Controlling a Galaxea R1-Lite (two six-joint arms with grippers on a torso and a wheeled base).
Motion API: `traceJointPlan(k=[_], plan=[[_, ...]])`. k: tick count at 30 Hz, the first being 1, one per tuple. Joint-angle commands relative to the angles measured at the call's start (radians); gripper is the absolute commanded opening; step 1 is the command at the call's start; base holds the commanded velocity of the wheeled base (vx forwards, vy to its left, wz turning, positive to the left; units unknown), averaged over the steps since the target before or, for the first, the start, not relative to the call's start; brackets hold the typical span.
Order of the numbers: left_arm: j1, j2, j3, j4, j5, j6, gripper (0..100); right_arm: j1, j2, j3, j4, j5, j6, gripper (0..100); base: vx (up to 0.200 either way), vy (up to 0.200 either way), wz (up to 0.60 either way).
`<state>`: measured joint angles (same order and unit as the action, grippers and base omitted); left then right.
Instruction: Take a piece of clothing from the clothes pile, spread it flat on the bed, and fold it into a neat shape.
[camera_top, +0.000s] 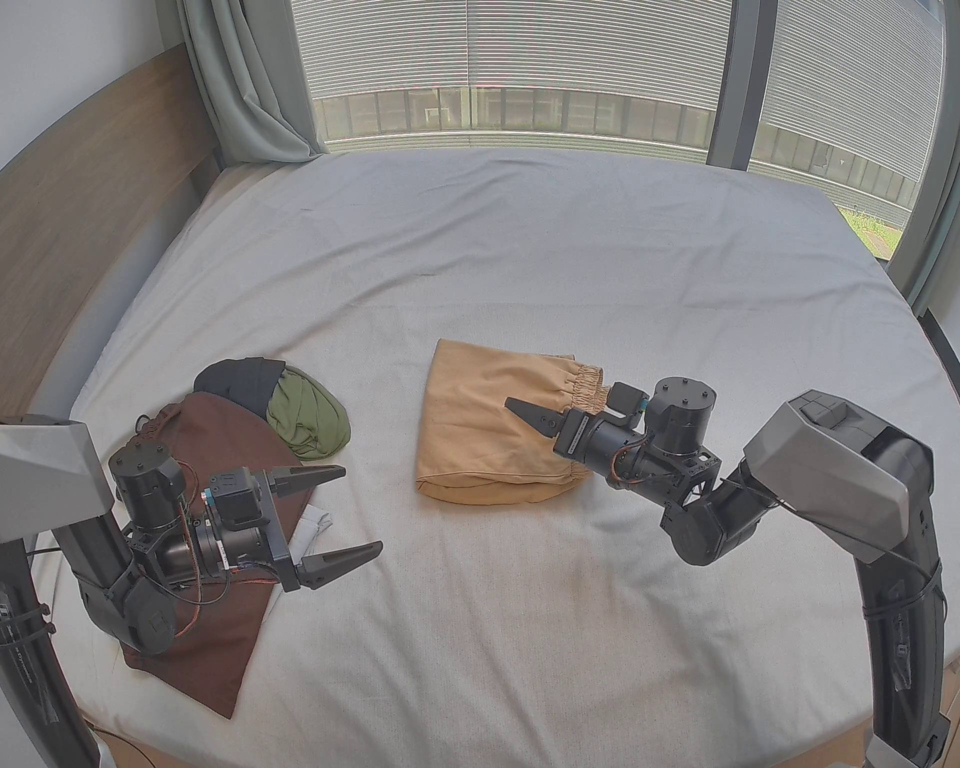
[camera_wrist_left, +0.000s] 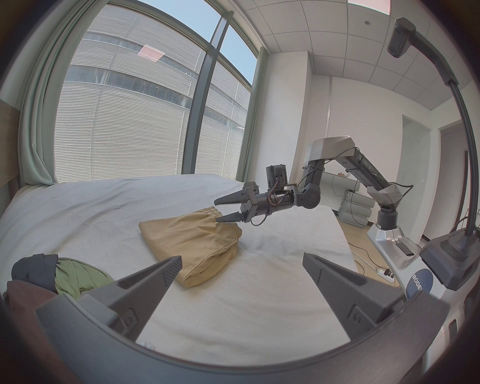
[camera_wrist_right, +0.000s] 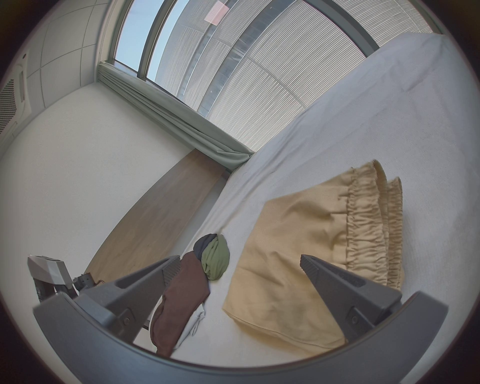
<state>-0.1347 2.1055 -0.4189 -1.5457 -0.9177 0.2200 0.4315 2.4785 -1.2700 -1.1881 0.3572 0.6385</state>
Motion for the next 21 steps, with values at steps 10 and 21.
traceJointPlan(k=[10, 21], plan=[[0.000, 0.001, 0.006, -0.001, 0.000, -0.001, 100, -0.011, 0.100, -0.012, -0.004, -0.009, -0.008, 100, 0.000, 0.000, 0.00], [-0.016, -0.009, 0.015, -0.001, 0.000, -0.007, 100, -0.011, 0.022, 0.012, -0.036, -0.034, -0.005, 100, 0.000, 0.000, 0.00]])
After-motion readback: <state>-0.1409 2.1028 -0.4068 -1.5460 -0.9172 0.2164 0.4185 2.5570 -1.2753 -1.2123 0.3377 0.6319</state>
